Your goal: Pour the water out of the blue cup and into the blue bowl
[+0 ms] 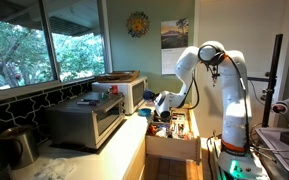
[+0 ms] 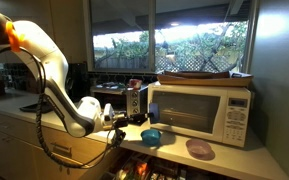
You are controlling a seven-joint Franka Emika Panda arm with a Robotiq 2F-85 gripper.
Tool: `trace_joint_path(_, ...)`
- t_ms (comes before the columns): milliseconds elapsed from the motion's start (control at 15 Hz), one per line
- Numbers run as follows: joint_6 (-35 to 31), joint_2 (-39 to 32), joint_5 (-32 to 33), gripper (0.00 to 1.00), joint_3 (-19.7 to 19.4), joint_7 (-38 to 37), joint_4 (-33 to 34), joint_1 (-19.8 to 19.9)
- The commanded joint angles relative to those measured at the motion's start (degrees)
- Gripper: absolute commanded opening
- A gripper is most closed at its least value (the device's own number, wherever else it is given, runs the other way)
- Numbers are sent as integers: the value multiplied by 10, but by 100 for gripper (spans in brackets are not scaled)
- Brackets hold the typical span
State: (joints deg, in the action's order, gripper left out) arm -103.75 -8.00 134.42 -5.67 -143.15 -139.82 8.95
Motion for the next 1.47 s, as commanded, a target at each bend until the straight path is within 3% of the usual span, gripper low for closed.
trace_joint_path(0, -120, 32, -87, 1, -17, 70, 52, 24)
trace_joint_path(267, -265, 53, -217, 1, -53, 198, 149, 55)
trace_joint_path(533, -343, 51, -397, 1, -80, 367, 201, 76)
trace_joint_path(733, -340, 54, -530, 1, -93, 481, 199, 81)
trace_joint_path(1133, -269, 52, -781, 1, -102, 651, 198, 83)
trace_joint_path(1200, -294, 51, -720, 4, -105, 611, 197, 81)
trace_joint_path(1400, -279, 51, -763, 1, -106, 638, 199, 80)
